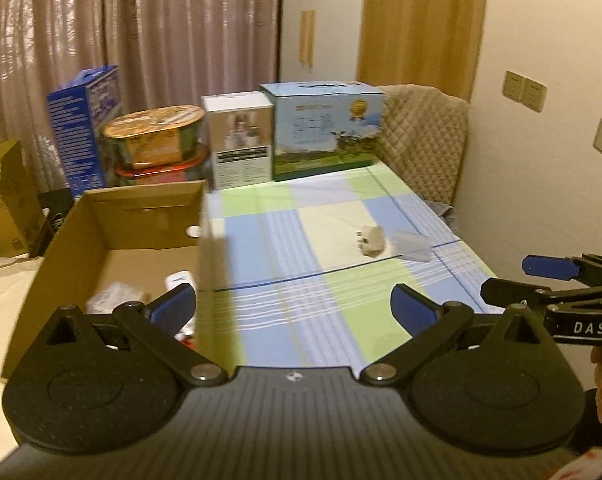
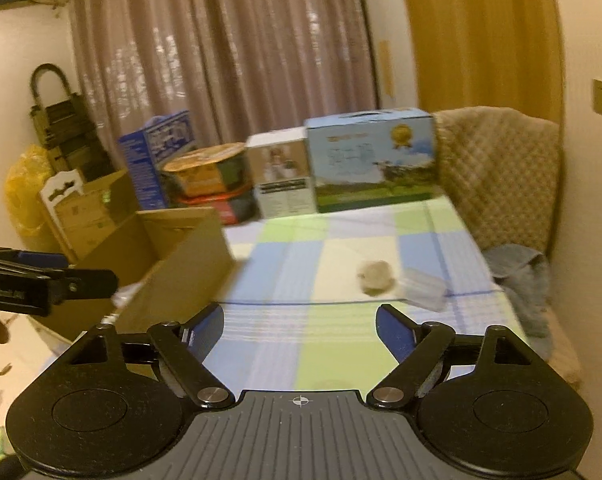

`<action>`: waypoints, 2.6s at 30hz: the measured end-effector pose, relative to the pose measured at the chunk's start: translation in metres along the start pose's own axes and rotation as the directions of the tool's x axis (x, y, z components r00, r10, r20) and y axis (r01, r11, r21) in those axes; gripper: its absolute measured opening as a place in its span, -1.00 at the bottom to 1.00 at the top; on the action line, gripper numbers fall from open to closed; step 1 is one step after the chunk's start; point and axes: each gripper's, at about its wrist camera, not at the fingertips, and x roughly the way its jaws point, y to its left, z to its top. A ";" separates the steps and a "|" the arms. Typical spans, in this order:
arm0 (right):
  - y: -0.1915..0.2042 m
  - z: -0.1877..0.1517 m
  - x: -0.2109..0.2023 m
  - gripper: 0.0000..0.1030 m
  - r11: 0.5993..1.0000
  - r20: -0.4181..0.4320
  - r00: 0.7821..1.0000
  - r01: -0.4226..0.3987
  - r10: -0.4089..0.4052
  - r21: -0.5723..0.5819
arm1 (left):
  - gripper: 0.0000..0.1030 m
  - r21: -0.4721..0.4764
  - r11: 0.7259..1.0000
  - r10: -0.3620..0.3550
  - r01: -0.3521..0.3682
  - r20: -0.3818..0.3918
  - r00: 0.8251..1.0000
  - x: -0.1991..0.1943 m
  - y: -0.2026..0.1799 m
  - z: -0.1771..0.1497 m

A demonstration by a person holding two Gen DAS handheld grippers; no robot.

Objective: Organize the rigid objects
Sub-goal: 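Withdraw both open tools from the box toward the white plug and clear cup, then grasp the clear plastic cup with the right tool while the left tool nears the white plug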

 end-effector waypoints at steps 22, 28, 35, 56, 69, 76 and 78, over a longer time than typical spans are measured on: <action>-0.124 -0.009 0.065 0.59 0.960 -0.062 0.985 0.170 -0.160 0.221 | 0.98 0.036 0.999 0.033 -0.032 -0.036 0.999 0.150 -0.068 -0.002; -0.137 -0.009 0.111 0.59 0.953 -0.071 0.984 0.178 -0.166 0.245 | 0.98 0.027 0.999 0.042 -0.040 -0.063 0.997 0.201 -0.060 -0.004; -0.152 -0.012 0.162 0.59 0.942 -0.103 0.983 0.175 -0.151 0.286 | 0.98 0.022 0.998 0.059 -0.058 -0.084 0.995 0.239 -0.047 -0.014; -0.158 -0.001 0.263 0.58 0.932 -0.176 0.960 0.256 -0.216 0.256 | 0.98 -0.009 0.998 0.054 -0.056 -0.121 0.991 0.275 -0.034 -0.015; -0.139 -0.006 0.267 0.35 0.987 -0.194 0.971 0.153 -0.142 0.042 | 0.98 -0.038 0.997 0.063 -0.068 -0.133 0.989 0.277 -0.016 -0.016; -0.129 -0.013 0.250 0.35 0.999 -0.256 0.966 -0.009 0.019 0.040 | 0.98 -0.045 0.998 0.028 -0.033 -0.123 0.992 0.277 -0.014 -0.017; -0.131 -0.013 0.243 0.35 0.999 -0.243 0.970 0.025 -0.014 0.045 | 0.98 -0.058 0.998 -0.015 0.009 -0.101 0.995 0.278 -0.015 -0.016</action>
